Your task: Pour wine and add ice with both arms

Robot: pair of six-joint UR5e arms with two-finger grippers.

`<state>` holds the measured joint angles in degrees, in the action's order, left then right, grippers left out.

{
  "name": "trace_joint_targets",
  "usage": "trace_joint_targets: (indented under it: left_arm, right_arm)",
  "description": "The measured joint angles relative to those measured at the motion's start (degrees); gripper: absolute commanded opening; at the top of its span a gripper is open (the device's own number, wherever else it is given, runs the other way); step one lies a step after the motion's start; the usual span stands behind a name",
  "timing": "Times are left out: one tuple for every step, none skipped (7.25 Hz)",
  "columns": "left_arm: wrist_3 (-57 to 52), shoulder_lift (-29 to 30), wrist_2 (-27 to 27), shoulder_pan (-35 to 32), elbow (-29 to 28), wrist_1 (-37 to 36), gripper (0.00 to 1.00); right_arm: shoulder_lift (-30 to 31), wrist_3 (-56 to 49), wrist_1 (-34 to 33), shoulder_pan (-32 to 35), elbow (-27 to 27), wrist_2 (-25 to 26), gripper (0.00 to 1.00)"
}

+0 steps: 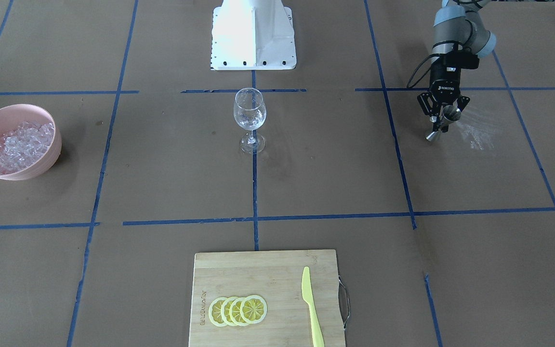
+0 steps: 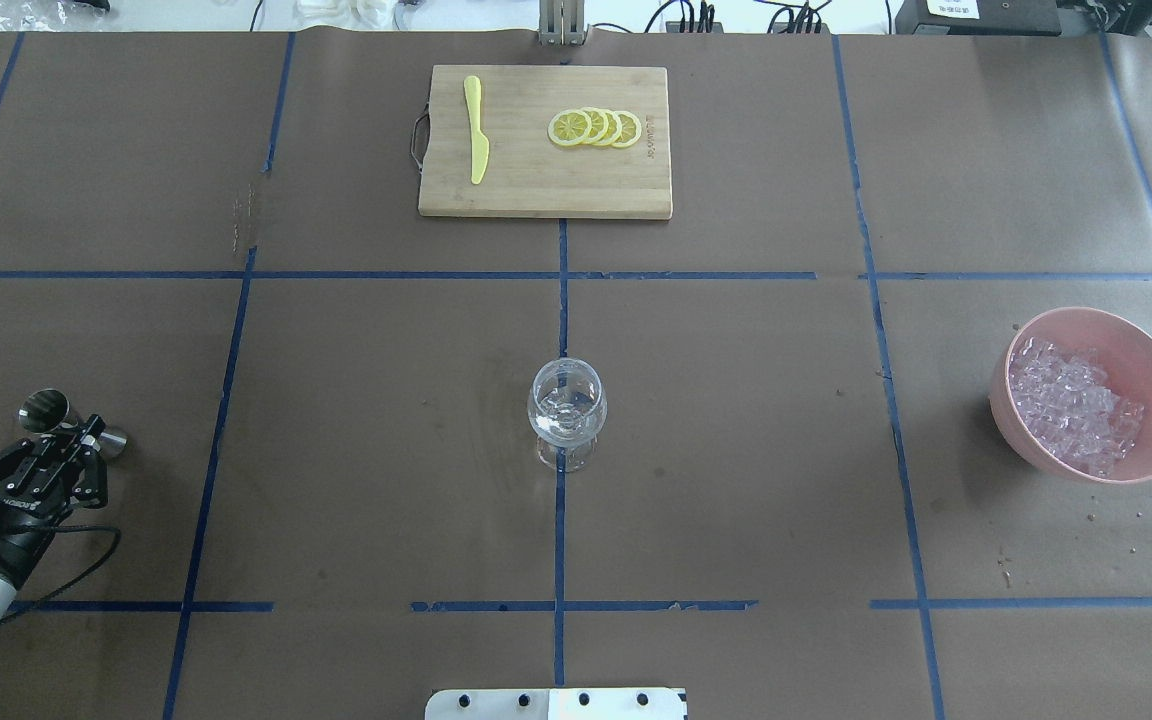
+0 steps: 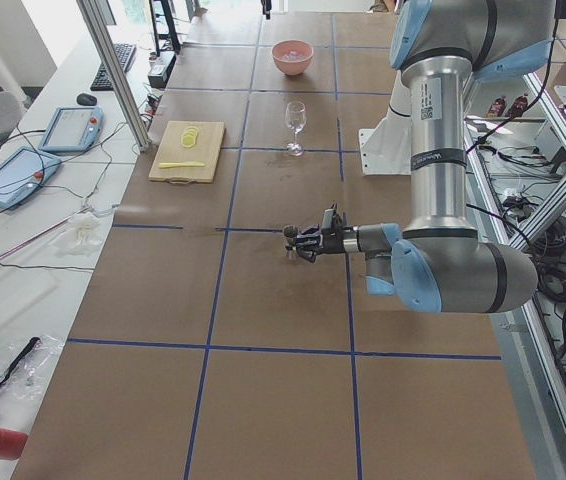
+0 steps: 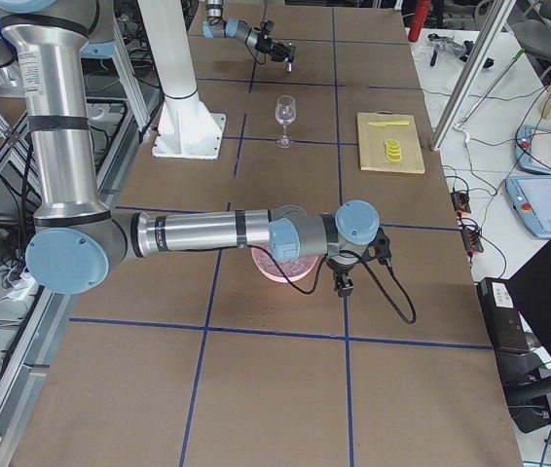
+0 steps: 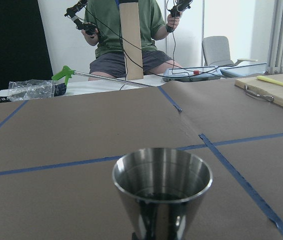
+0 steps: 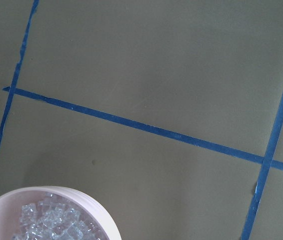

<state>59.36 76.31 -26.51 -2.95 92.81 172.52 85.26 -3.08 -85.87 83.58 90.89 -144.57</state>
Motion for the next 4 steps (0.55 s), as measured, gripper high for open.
trace_joint_targets:
  left_arm:
    - [-3.5,1.4,-1.1,0.0,3.4,0.0,0.00]
    - [-7.1,4.4,-1.7,0.0,5.6,0.0,0.00]
    - [-12.1,8.5,-2.1,-0.1,6.8,-0.1,0.00]
    - [-15.4,12.4,-2.2,-0.1,7.8,-0.9,0.00]
  right_arm:
    - [-0.1,0.0,0.0,0.0,0.0,0.0,1.00]
    - [-0.1,0.0,0.0,0.0,0.1,0.0,1.00]
    - [-0.1,0.0,0.0,0.0,0.2,0.0,1.00]
    - [-0.1,0.0,0.0,0.0,0.3,0.0,1.00]
